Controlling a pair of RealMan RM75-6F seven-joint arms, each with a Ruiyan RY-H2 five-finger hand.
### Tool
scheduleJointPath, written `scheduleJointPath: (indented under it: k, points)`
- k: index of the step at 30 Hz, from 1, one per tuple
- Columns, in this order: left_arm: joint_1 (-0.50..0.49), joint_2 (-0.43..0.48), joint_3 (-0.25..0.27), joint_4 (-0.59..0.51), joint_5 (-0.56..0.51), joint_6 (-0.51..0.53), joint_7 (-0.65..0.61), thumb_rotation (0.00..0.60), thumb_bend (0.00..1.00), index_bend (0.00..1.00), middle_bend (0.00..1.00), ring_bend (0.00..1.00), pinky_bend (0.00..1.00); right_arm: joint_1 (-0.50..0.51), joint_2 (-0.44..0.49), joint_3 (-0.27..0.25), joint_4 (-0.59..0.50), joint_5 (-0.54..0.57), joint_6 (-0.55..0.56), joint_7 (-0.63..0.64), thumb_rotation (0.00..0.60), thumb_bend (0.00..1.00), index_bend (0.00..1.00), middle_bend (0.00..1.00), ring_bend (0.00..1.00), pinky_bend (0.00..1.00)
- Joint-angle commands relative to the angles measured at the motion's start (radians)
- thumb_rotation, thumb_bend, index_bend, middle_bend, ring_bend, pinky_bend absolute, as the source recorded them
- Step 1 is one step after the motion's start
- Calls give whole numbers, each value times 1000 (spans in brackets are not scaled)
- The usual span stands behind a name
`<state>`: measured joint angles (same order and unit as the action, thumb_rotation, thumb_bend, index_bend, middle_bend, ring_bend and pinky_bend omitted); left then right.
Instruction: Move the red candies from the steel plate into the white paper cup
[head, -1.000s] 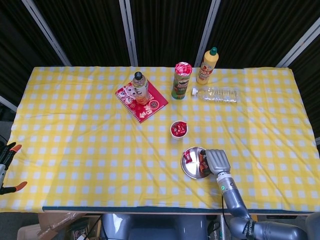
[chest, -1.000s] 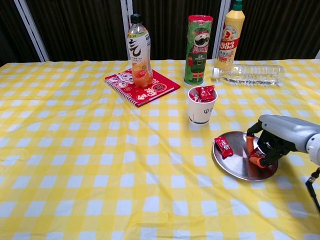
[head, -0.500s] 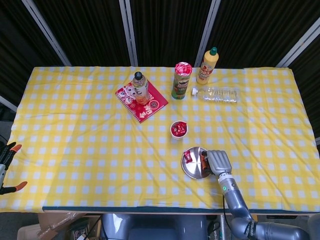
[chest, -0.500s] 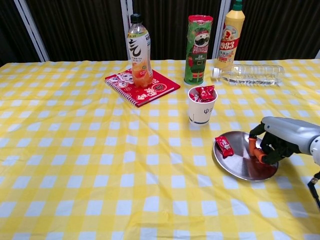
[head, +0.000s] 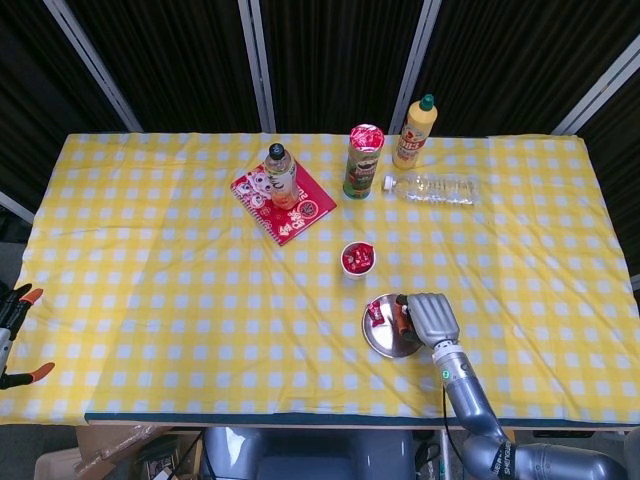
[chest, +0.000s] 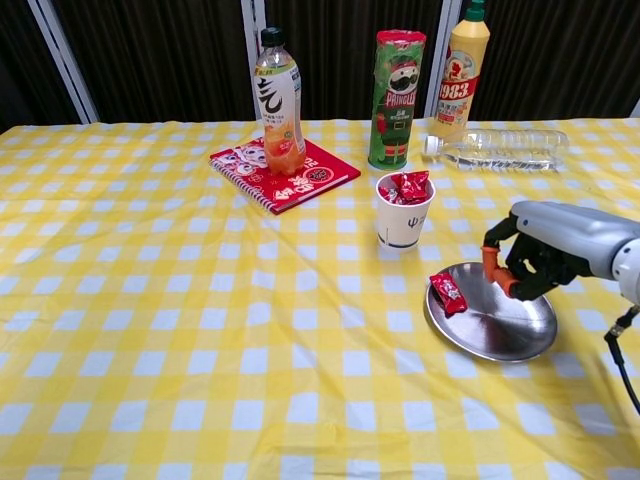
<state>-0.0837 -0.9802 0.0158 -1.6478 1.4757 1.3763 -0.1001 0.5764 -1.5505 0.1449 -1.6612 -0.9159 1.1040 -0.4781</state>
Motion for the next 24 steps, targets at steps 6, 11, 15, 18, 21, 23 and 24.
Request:
scheduleJointPath:
  k: [6, 11, 15, 18, 21, 23, 24]
  points:
    - [-2, 2, 1, -1, -3, -7, -2, 600, 19, 0, 0, 0, 0, 60, 37, 78, -68, 30, 2, -57, 600, 700, 589, 823, 854, 972]
    - [-5, 5, 1, -6, -8, -16, -5, 600, 20, 0, 0, 0, 0, 121, 32, 138, -66, 67, -17, -87, 600, 700, 589, 823, 855, 972]
    - [-10, 9, 0, -12, -16, -30, -11, 600, 19, 0, 0, 0, 0, 176, 13, 183, -37, 113, -44, -103, 600, 699, 589, 823, 855, 972]
    - [-13, 13, 0, -16, -22, -41, -13, 600, 19, 0, 0, 0, 0, 212, -7, 205, 4, 141, -64, -108, 600, 700, 589, 823, 855, 972]
    - [-15, 15, 1, -16, -24, -46, -18, 600, 19, 0, 0, 0, 0, 248, -34, 224, 64, 171, -87, -102, 600, 699, 589, 823, 855, 972]
    - [-16, 16, 1, -16, -25, -49, -20, 600, 19, 0, 0, 0, 0, 264, -49, 229, 98, 182, -98, -95, 600, 700, 589, 824, 855, 972]
    - [-17, 17, 1, -17, -25, -51, -21, 600, 19, 0, 0, 0, 0, 270, -55, 230, 111, 187, -103, -92, 600, 700, 589, 823, 855, 972]
